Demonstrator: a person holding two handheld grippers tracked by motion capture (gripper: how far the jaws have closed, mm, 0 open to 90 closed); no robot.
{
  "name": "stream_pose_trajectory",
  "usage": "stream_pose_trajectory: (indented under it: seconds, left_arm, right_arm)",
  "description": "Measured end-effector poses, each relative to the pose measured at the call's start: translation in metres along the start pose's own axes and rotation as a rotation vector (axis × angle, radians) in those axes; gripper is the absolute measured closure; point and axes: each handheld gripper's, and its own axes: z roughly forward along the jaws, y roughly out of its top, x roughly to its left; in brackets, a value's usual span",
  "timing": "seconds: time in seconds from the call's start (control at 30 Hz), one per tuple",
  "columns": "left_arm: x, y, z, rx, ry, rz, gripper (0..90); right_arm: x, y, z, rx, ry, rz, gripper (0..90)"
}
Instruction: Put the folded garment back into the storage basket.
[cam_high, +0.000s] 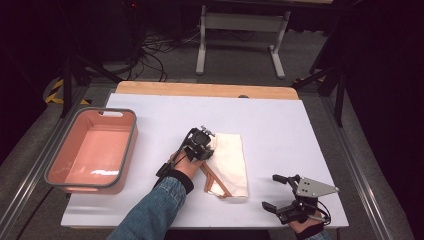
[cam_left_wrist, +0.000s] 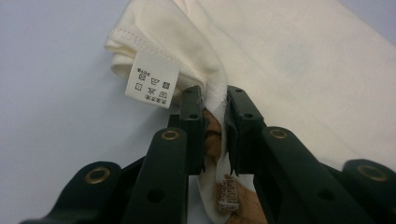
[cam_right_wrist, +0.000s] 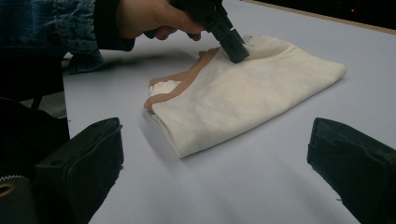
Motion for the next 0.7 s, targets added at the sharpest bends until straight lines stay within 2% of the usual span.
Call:
stream_pose_trajectory:
  seconds: [0.2,0.53,0.7]
  left_arm:
    - [0.004,0.000,-0.001,-0.002,-0.032,-0.016,79.8]
    - [0.004,0.000,-0.005,-0.022,-0.042,-0.022,80.2]
    - [0.004,-0.001,-0.013,-0.084,-0.071,-0.022,80.3]
  right_arm:
    - [0.000,0.000,0.000,0.000,0.001,0.003,4.1]
    - [-0.001,-0.001,0.000,-0.001,0.001,0.007,4.2]
    - [-0.001,-0.001,0.000,-0.001,0.000,0.008,4.2]
